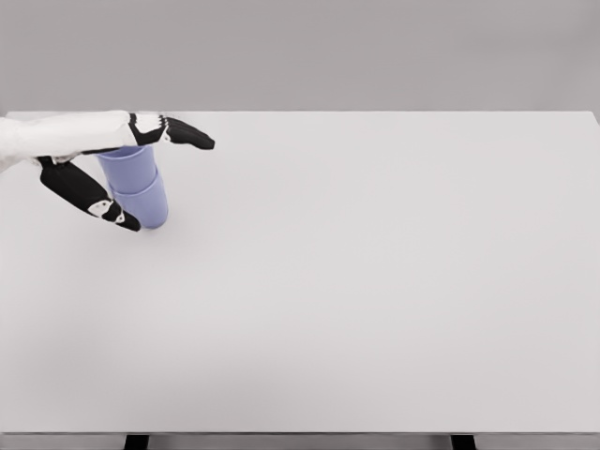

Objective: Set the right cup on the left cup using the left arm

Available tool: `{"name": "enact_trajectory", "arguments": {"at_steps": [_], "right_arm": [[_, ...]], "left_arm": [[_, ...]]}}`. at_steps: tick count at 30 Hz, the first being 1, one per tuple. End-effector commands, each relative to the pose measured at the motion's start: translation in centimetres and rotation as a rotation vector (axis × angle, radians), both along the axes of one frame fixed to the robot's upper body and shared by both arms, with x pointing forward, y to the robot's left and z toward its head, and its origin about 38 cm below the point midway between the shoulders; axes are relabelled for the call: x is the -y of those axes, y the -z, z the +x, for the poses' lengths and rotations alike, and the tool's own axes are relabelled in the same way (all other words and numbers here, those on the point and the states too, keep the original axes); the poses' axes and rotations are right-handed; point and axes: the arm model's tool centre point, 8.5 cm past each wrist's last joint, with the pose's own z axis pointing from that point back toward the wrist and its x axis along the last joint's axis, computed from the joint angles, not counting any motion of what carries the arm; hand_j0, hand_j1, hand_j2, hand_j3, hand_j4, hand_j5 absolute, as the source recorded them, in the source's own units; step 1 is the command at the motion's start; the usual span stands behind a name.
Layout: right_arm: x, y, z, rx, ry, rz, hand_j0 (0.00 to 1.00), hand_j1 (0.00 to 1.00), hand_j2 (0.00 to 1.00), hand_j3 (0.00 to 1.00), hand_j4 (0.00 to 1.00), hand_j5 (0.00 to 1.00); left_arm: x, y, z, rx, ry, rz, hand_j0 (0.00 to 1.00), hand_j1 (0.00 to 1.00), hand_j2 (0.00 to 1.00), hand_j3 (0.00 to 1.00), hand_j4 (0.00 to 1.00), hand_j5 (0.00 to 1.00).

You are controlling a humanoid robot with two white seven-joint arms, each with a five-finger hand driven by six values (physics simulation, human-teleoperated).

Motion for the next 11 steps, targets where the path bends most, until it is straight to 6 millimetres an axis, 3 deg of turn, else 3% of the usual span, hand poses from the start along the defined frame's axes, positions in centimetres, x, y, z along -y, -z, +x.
{"name": "enact_trajectory", "arguments": {"at_steps": [1, 11], "right_arm": [[0.0, 0.0, 0.0, 0.0, 0.0, 0.0, 1.0, 1.0, 1.0, 1.0, 1.0, 1.0], [-0.01, 0.0, -0.1, -0.002, 0.0, 0.0, 1.0, 1.0, 1.0, 1.0, 1.0, 1.0]], "left_arm": [[0.12, -0.41, 0.04, -0.009, 0.002, -0.032, 1.0, 1.0, 1.0, 1.0, 1.0, 1.0], [0.2, -0.19, 0.03, -0.014, 0.003, -0.034, 1.0, 1.0, 1.0, 1.0, 1.0, 1.0]]}}
